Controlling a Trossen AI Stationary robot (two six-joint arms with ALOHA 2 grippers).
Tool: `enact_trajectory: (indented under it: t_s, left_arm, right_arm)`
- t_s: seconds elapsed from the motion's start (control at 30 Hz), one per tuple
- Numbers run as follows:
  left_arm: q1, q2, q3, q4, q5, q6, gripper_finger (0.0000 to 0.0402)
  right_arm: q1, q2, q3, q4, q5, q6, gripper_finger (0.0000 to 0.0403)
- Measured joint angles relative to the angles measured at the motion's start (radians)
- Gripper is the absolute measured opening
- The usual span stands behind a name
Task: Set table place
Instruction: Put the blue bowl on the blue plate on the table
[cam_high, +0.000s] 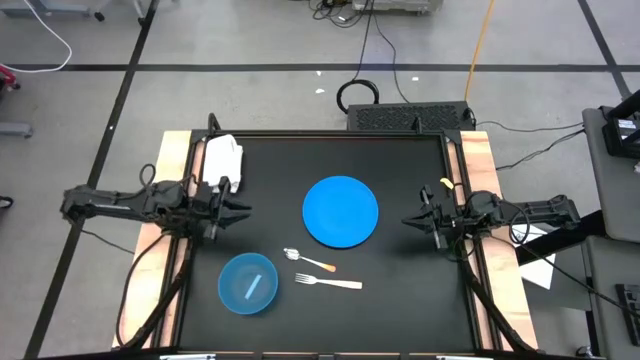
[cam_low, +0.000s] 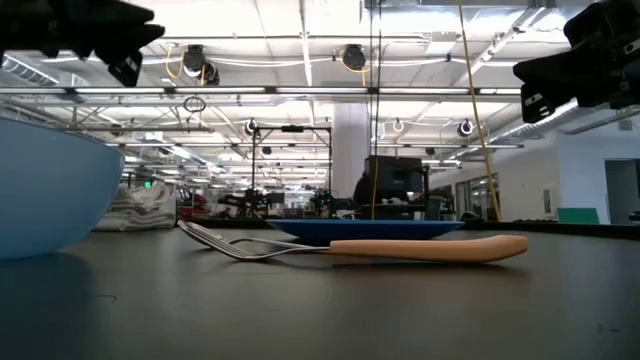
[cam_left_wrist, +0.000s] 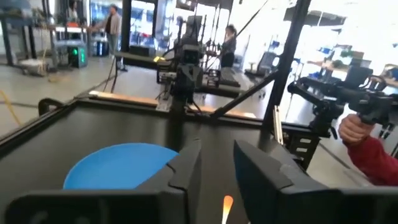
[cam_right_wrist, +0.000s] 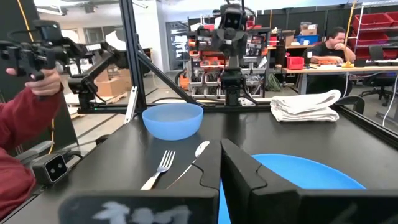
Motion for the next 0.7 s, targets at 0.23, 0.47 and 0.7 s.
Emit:
enact_trajectory:
  t_s: [0.23, 0.47, 0.7]
  left_arm:
    - [-0.049, 0.255, 0.226, -0.175, -0.001, -0.047, 0.0157]
    - [-0.098, 0.48, 0.437, -0.493, 0.058, -0.063, 0.0164]
    - [-0.137, 0.629, 0.547, -0.728, 0.133, -0.082, 0.0164]
  right_arm:
    - [0.0, 0.0, 0.0, 0.0, 0.0, 0.0, 0.0]
    - [0.0, 0.0, 0.0, 0.0, 0.0, 0.0, 0.0]
    - [0.0, 0.0, 0.0, 0.0, 0.0, 0.0, 0.0]
